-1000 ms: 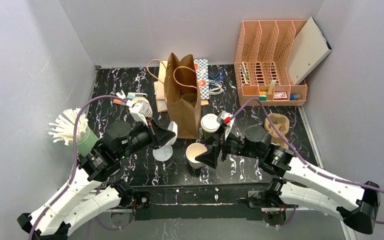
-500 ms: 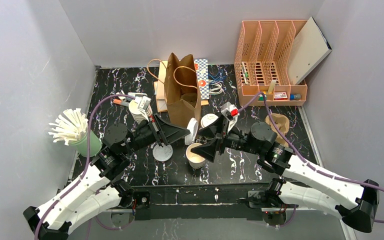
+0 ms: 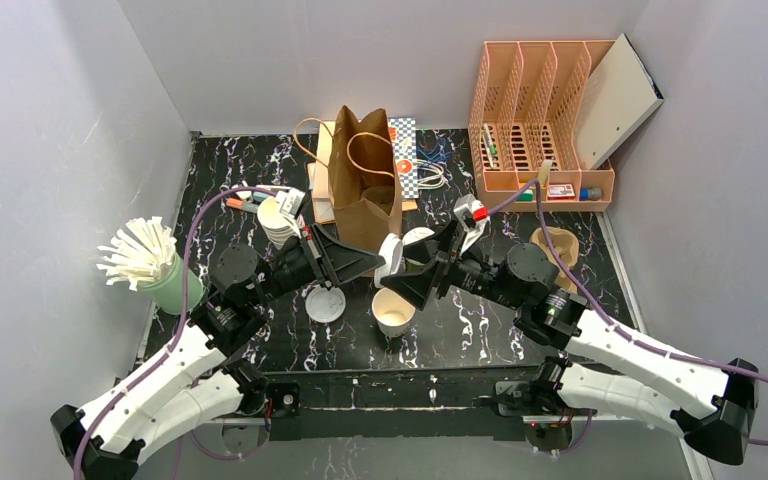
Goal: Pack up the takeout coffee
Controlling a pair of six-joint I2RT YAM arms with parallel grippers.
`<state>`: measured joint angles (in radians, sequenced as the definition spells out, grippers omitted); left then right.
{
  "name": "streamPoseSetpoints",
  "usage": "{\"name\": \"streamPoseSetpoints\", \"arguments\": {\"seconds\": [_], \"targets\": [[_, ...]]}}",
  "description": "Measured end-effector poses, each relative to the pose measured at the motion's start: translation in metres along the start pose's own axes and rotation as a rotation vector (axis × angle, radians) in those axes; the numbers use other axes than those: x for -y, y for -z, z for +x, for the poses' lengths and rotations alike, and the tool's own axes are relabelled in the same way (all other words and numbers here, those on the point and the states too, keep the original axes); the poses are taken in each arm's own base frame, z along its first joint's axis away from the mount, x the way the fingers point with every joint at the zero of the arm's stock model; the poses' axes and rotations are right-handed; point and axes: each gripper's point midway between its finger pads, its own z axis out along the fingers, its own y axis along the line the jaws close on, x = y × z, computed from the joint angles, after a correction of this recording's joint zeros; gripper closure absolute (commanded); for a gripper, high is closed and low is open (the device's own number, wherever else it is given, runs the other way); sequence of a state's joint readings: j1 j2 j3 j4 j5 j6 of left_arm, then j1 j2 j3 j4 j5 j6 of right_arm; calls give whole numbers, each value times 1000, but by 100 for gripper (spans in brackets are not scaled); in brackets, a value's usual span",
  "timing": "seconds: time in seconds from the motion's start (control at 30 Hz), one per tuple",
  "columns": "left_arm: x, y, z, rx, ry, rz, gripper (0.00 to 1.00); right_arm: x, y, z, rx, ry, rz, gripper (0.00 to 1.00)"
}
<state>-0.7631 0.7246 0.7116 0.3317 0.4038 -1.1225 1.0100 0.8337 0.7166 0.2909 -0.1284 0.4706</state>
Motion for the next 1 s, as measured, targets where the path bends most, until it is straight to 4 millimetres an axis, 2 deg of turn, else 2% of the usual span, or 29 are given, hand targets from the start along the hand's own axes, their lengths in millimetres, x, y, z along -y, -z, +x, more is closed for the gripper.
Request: {"name": "streamPoseSetpoints", "arguments": {"seconds": [0.23,0.33,0.47,0.73,0.9,1.0], "targets": [[-2,-2,1,2,10,5,100,0,-4,-1,5,-64,9,2],[-1,-2,0,4,8,8,100,-1,-4,-3,17,-81,8,5],[-1,-1,0,6,7,8,95,-1,-4,-4,20,-97,12,8],[-6,2,0,11,-4,-22,72,2,-4,-7,35,-105,34,11],[-20,7,2,15,-25,-89,51,8,-2,-5,30,-108,67,11],[-33,12,1,25,-48,-166,46,16,0,4,-2,-114,108,12]]}}
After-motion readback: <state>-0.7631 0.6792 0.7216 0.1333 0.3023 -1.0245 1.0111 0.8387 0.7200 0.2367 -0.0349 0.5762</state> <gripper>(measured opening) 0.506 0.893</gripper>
